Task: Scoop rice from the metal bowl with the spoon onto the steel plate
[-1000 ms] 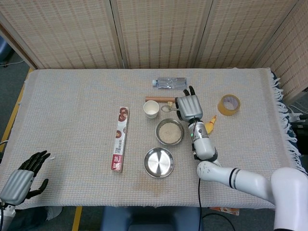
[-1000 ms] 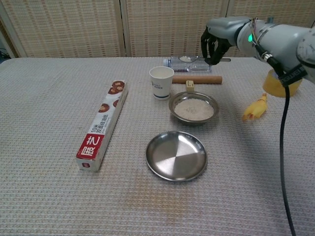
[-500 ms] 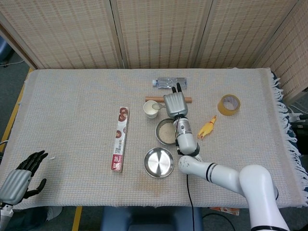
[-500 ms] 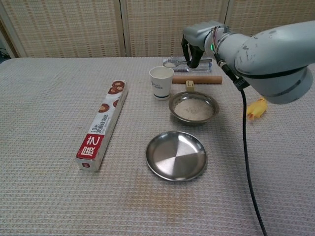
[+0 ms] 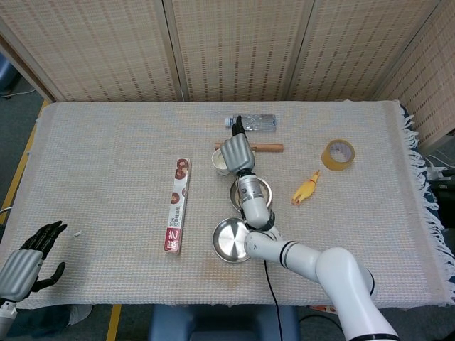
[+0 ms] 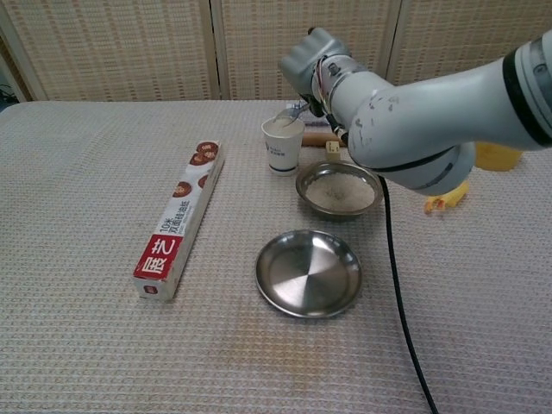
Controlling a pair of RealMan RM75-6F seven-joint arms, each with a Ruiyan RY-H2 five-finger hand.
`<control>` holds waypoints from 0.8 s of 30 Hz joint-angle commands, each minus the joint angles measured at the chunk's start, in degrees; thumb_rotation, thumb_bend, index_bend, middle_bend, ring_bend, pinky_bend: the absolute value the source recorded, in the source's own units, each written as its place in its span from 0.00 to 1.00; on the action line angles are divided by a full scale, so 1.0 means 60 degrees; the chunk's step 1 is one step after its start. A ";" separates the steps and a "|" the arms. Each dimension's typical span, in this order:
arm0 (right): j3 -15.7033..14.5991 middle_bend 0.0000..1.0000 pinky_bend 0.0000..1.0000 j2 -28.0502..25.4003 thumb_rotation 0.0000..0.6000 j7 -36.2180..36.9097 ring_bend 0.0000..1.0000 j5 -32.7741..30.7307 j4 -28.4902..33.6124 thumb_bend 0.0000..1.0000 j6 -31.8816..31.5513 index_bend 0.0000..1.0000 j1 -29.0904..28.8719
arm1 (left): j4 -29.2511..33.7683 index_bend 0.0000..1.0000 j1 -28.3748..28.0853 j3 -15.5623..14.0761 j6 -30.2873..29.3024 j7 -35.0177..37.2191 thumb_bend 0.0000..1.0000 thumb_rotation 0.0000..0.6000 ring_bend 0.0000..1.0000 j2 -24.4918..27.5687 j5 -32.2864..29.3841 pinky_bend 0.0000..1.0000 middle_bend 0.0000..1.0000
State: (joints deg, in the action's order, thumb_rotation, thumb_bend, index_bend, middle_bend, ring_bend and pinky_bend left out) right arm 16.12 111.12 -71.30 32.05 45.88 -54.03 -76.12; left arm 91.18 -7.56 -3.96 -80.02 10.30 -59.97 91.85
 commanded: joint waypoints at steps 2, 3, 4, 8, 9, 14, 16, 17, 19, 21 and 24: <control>-0.0540 0.56 0.00 0.0445 1.00 -0.1143 0.12 0.0574 -0.0601 0.41 -0.0211 0.90 -0.0300 | -0.0002 0.00 0.0015 -0.0019 -0.0041 0.0029 0.44 1.00 0.00 0.0008 0.0059 0.18 0.00; -0.0653 0.56 0.00 0.0546 1.00 -0.1388 0.12 0.0726 -0.0765 0.41 -0.0216 0.90 -0.0348 | -0.0006 0.00 0.0023 -0.0025 -0.0062 0.0039 0.44 1.00 0.00 0.0007 0.0080 0.18 0.00; -0.0748 0.56 0.00 0.0619 1.00 -0.1587 0.12 0.0858 -0.0899 0.41 -0.0225 0.90 -0.0389 | -0.0009 0.00 0.0034 -0.0032 -0.0078 0.0043 0.44 1.00 0.00 0.0005 0.0093 0.18 0.00; -0.1149 0.56 0.00 0.0866 1.00 -0.2439 0.12 0.1449 -0.1414 0.41 -0.0223 0.90 -0.0526 | -0.0006 0.00 0.0040 -0.0016 -0.0101 0.0058 0.44 1.00 0.00 0.0020 0.0083 0.18 0.00; -0.1218 0.56 0.00 0.0904 1.00 -0.2639 0.12 0.1550 -0.1487 0.42 -0.0212 0.90 -0.0538 | -0.0012 0.00 0.0039 -0.0012 -0.0099 0.0072 0.44 1.00 0.00 0.0021 0.0078 0.18 0.00; -0.1751 0.56 0.00 0.0965 1.00 -0.4016 0.12 0.2089 -0.1738 0.42 -0.0032 0.90 -0.0472 | -0.0018 0.00 0.0024 -0.0007 -0.0050 0.0131 0.44 1.00 0.00 0.0042 0.0048 0.18 0.00; -0.1770 0.56 0.00 0.0962 1.00 -0.4307 0.12 0.2168 -0.1683 0.42 -0.0027 0.90 -0.0381 | -0.0028 0.00 0.0018 -0.0003 -0.0051 0.0157 0.44 1.00 0.00 0.0047 0.0058 0.18 0.00; -0.1769 0.56 0.00 0.0953 1.00 -0.4417 0.12 0.2197 -0.1651 0.42 -0.0030 0.90 -0.0345 | -0.0034 0.00 0.0020 -0.0007 -0.0051 0.0162 0.44 1.00 0.00 0.0046 0.0063 0.18 0.00; -0.1736 0.56 0.00 0.0916 1.00 -0.4552 0.12 0.2260 -0.1561 0.42 -0.0054 0.90 -0.0280 | -0.0047 0.00 0.0023 -0.0009 -0.0052 0.0172 0.44 1.00 0.00 0.0039 0.0066 0.18 0.00; -0.1662 0.56 0.00 0.0833 1.00 -0.4568 0.12 0.2351 -0.1397 0.42 -0.0113 0.90 -0.0211 | -0.0055 0.00 0.0022 -0.0007 -0.0044 0.0182 0.44 1.00 0.00 0.0038 0.0058 0.18 0.00; -0.1296 0.56 0.00 0.0613 1.00 -0.4114 0.12 0.2418 -0.0900 0.42 -0.0428 0.89 -0.0079 | -0.0050 0.00 0.0027 -0.0005 -0.0057 0.0192 0.44 1.00 0.00 0.0046 0.0060 0.18 0.00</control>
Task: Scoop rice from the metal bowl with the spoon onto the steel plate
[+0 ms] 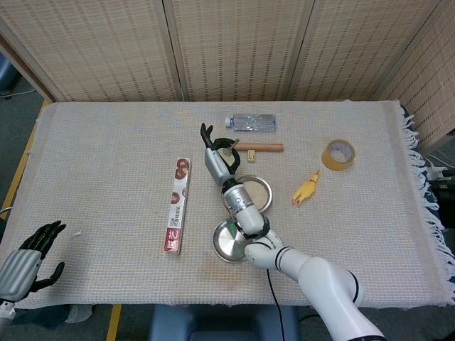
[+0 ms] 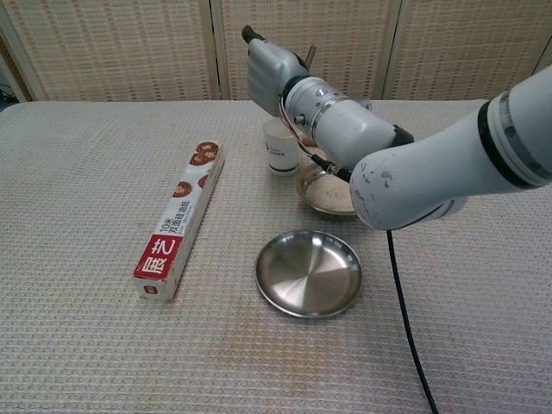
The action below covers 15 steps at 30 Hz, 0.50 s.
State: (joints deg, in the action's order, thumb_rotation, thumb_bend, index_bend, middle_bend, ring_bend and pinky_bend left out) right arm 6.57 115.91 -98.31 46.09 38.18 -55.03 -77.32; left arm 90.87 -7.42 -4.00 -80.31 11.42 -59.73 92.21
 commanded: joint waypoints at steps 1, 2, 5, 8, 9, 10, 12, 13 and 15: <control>0.0592 0.56 0.00 -0.0334 1.00 0.0945 0.12 0.0122 0.0751 0.42 -0.0576 0.89 0.0226 | 0.0016 0.00 0.0016 -0.0003 -0.0029 0.0006 0.44 1.00 0.00 0.0014 0.0009 0.18 0.00; 0.0883 0.56 0.00 -0.0454 1.00 0.1535 0.12 0.0130 0.1109 0.42 -0.0871 0.88 0.0359 | 0.0019 0.00 0.0023 0.0001 -0.0043 0.0009 0.44 1.00 0.00 0.0018 0.0006 0.18 0.00; 0.1852 0.56 0.00 -0.1060 1.00 0.4438 0.12 0.0302 0.2939 0.42 -0.1685 0.87 0.1152 | -0.0002 0.00 0.0059 0.0008 -0.0121 0.0036 0.44 1.00 0.00 0.0029 0.0015 0.18 0.00; 0.1978 0.56 0.00 -0.1993 1.00 0.6493 0.13 0.0689 0.5032 0.42 -0.2127 0.85 0.2201 | -0.0001 0.00 0.0089 0.0016 -0.0189 0.0036 0.44 1.00 0.00 0.0033 0.0029 0.18 0.00; 0.1927 0.56 0.00 -0.2320 1.00 0.6960 0.13 0.0743 0.5752 0.42 -0.2180 0.84 0.2540 | 0.0005 0.00 0.0094 0.0014 -0.0197 0.0017 0.44 1.00 0.00 0.0030 0.0036 0.18 0.00; 0.1785 0.56 0.00 -0.2896 1.00 0.7680 0.13 0.0761 0.7001 0.42 -0.2144 0.83 0.3093 | 0.0023 0.00 0.0099 0.0009 -0.0210 -0.0022 0.44 1.00 0.00 0.0027 0.0054 0.18 0.00; 0.1405 0.56 0.00 -0.3942 1.00 0.8665 0.13 0.1038 0.8811 0.42 -0.2013 0.81 0.3858 | 0.0056 0.00 0.0113 0.0004 -0.0240 -0.0088 0.44 1.00 0.00 0.0027 0.0080 0.18 0.00; 0.1166 0.56 0.00 -0.4409 1.00 0.9064 0.13 0.1291 0.9494 0.42 -0.2014 0.81 0.4191 | 0.0076 0.00 0.0124 0.0000 -0.0255 -0.0114 0.44 1.00 0.00 0.0027 0.0086 0.18 0.00; 0.0938 0.56 0.00 -0.4773 1.00 0.9313 0.13 0.1568 0.9948 0.42 -0.2040 0.81 0.4433 | 0.0095 0.00 0.0134 -0.0002 -0.0270 -0.0136 0.44 1.00 0.00 0.0029 0.0092 0.18 0.00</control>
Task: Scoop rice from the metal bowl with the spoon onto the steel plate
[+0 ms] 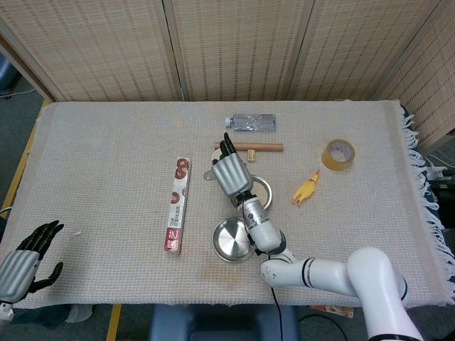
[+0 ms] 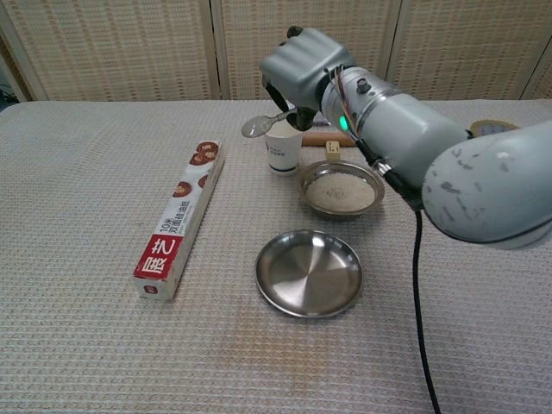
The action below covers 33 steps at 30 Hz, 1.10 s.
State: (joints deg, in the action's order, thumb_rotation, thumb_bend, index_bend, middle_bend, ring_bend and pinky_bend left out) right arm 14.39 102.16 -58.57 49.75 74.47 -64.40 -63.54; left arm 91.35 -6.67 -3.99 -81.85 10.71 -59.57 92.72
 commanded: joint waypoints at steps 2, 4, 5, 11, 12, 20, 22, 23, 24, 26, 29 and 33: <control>-0.1227 0.56 0.00 -0.3167 1.00 0.2930 0.13 0.1832 0.4732 0.42 -0.0753 0.81 0.2754 | 0.0061 0.00 0.0040 -0.0019 -0.0046 -0.0103 0.44 1.00 0.00 -0.0007 0.0021 0.18 0.00; -0.2047 0.56 0.00 -0.3608 1.00 0.3275 0.13 0.2863 0.5218 0.42 -0.1065 0.82 0.3311 | 0.0114 0.00 0.0042 -0.0021 -0.0015 -0.0230 0.44 1.00 0.00 -0.0032 0.0004 0.18 0.00; -0.2280 0.56 0.00 -0.3655 1.00 0.3368 0.13 0.3115 0.5216 0.42 -0.1076 0.82 0.3446 | 0.0140 0.00 0.0041 -0.0025 -0.0001 -0.0288 0.44 1.00 0.00 -0.0041 0.0005 0.18 0.00; -0.3019 0.56 0.00 -0.3002 1.00 0.3694 0.13 0.3670 0.4208 0.42 -0.0678 0.82 0.3918 | 0.0317 0.00 0.0118 -0.0100 -0.0159 -0.0605 0.44 1.00 0.00 -0.0072 0.0222 0.18 0.00; -0.3023 0.56 0.00 -0.2830 1.00 0.3846 0.13 0.3671 0.3985 0.42 -0.0599 0.82 0.3968 | 0.0315 0.00 0.0126 -0.0107 -0.0174 -0.0639 0.44 1.00 0.00 -0.0082 0.0243 0.18 0.00; -0.2823 0.56 0.00 -0.1453 1.00 0.4675 0.12 0.4073 0.2186 0.42 -0.0148 0.82 0.4139 | 0.0328 0.00 0.0202 -0.0158 -0.0300 -0.0679 0.44 1.00 0.00 -0.0072 0.0360 0.18 0.00; -0.2734 0.56 0.00 -0.1240 1.00 0.4726 0.12 0.4110 0.2015 0.42 -0.0024 0.82 0.4129 | 0.0299 0.00 0.0210 -0.0138 -0.0323 -0.0601 0.44 1.00 0.00 -0.0053 0.0329 0.18 0.00; -0.2690 0.56 0.00 -0.1156 1.00 0.4720 0.12 0.4119 0.1948 0.42 0.0038 0.81 0.4111 | 0.0279 0.00 0.0211 -0.0128 -0.0329 -0.0567 0.44 1.00 0.00 -0.0051 0.0317 0.18 0.00; -0.2653 0.56 0.00 -0.1067 1.00 0.4699 0.12 0.4146 0.1875 0.42 0.0096 0.81 0.4088 | 0.0266 0.00 0.0209 -0.0121 -0.0330 -0.0532 0.44 1.00 0.00 -0.0049 0.0309 0.18 0.00; -0.2576 0.56 0.00 -0.0860 1.00 0.4579 0.12 0.4231 0.1674 0.42 0.0179 0.81 0.4038 | 0.0246 0.00 0.0195 -0.0122 -0.0307 -0.0468 0.44 1.00 0.00 -0.0038 0.0314 0.18 0.00; -0.2537 0.48 0.00 -0.0687 1.00 0.4249 0.10 0.4199 0.1490 0.41 0.0320 0.67 0.4024 | 0.0236 0.00 0.0183 -0.0134 -0.0278 -0.0428 0.44 1.00 0.00 -0.0025 0.0329 0.18 0.00; -0.2526 0.18 0.00 -0.0666 1.00 0.3840 0.01 0.4138 0.1511 0.34 0.0407 0.15 0.4071 | 0.0223 0.00 0.0177 -0.0107 -0.0278 -0.0389 0.44 1.00 0.00 -0.0020 0.0299 0.18 0.00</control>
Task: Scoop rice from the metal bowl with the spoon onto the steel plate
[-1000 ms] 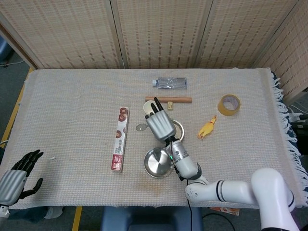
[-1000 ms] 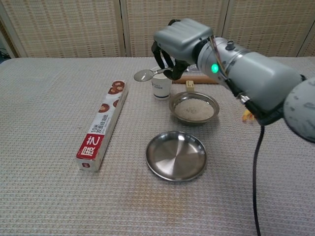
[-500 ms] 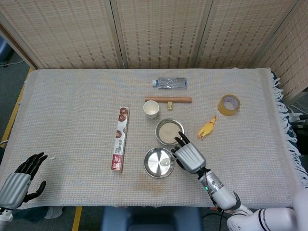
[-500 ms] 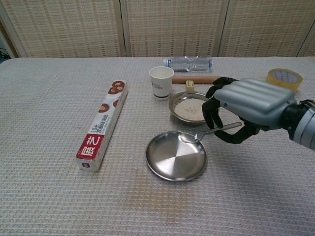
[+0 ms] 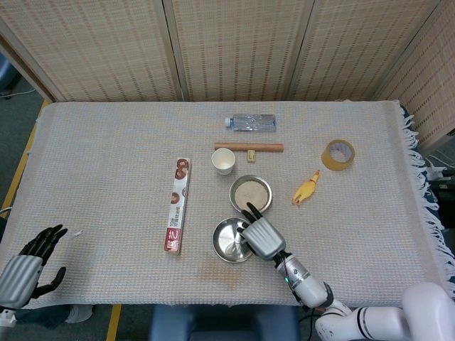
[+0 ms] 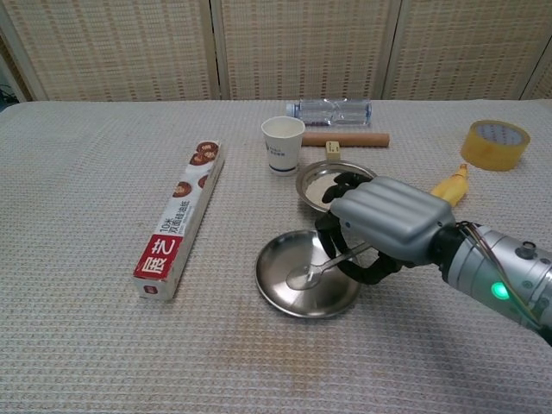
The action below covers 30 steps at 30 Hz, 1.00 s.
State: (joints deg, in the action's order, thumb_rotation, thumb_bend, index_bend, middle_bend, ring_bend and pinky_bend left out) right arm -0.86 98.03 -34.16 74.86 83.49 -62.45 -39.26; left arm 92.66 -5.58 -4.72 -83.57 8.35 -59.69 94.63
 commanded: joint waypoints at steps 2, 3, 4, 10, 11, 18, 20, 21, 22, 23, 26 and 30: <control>0.0025 0.08 0.00 -0.0029 1.00 -0.0339 0.00 -0.0056 0.0125 0.27 0.0138 0.03 0.0040 | 0.0029 0.00 -0.0023 0.0029 0.0055 -0.0015 0.44 1.00 0.00 0.0000 -0.0061 0.18 0.00; 0.0034 0.04 0.00 -0.0058 1.00 -0.0322 0.00 -0.0050 0.0183 0.24 0.0165 0.00 0.0047 | 0.0042 0.00 -0.0031 0.0034 0.0076 -0.0035 0.44 1.00 0.00 -0.0002 -0.0073 0.18 0.00; 0.0044 0.02 0.00 -0.0128 1.00 -0.0284 0.00 -0.0051 0.0275 0.23 0.0243 0.00 0.0040 | 0.0064 0.00 -0.0039 0.0041 0.0098 -0.0087 0.44 1.00 0.00 -0.0009 -0.0089 0.18 0.00; 0.0250 0.00 0.00 -0.0686 1.00 -0.0162 0.00 0.0013 0.0981 0.19 0.0188 0.00 0.0085 | 0.0073 0.00 -0.0004 0.0014 0.0099 -0.0229 0.44 1.00 0.00 -0.0024 -0.0089 0.18 0.00; 0.0253 0.00 0.00 -0.0913 1.00 -0.0111 0.00 0.0083 0.1260 0.19 0.0004 0.00 0.0192 | 0.0074 0.00 0.0013 0.0018 0.0069 -0.0239 0.44 1.00 0.00 -0.0023 -0.0096 0.18 0.00; -0.0580 0.00 0.00 -0.3083 1.00 0.0180 0.00 0.1444 0.3319 0.17 -0.2843 0.00 0.1989 | 0.0023 0.00 0.0054 0.0060 0.0008 -0.0131 0.44 1.00 0.00 -0.0003 -0.0172 0.18 0.00; -0.1139 0.00 0.00 -0.3639 1.00 0.0070 0.00 0.1812 0.3446 0.17 -0.3991 0.00 0.2918 | -0.0050 0.00 0.0061 0.0119 -0.0148 -0.0051 0.44 1.00 0.00 -0.0050 -0.0089 0.18 0.00; -0.1355 0.00 0.00 -0.3794 1.00 0.0012 0.00 0.1912 0.3377 0.17 -0.4471 0.00 0.3334 | -0.0114 0.00 0.0068 0.0170 -0.0294 -0.0024 0.44 1.00 0.00 -0.0105 -0.0006 0.18 0.00; -0.1538 0.00 0.00 -0.3900 1.00 0.0001 0.00 0.1991 0.3238 0.17 -0.4946 0.00 0.3749 | -0.0219 0.00 0.0091 0.0242 -0.0487 -0.0041 0.44 1.00 0.00 -0.0189 0.0067 0.18 0.00; -0.1686 0.00 0.00 -0.3957 1.00 0.0098 0.00 0.2090 0.3027 0.17 -0.5458 0.00 0.4204 | -0.0378 0.00 0.0130 0.0317 -0.0703 -0.0111 0.44 1.00 0.00 -0.0313 0.0135 0.18 0.00; -0.1804 0.00 0.00 -0.3999 1.00 0.1035 0.00 0.2021 0.2250 0.17 -0.6792 0.00 0.5400 | -0.0648 0.00 0.0219 0.0428 -0.1057 -0.0289 0.44 1.00 0.00 -0.0569 0.0219 0.17 0.00; -0.1646 0.00 0.00 -0.4430 1.00 0.2421 0.00 0.1953 0.1664 0.17 -0.7416 0.00 0.6072 | -0.0463 0.00 0.0260 0.0425 -0.0906 -0.0585 0.45 1.00 0.00 -0.0531 -0.0004 0.16 0.00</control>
State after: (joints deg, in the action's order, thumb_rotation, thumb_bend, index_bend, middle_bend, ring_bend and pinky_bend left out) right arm -9.80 74.69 -26.78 85.60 97.05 -102.82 -7.18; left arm 89.27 -4.19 -2.30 -89.53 5.59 -63.05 95.08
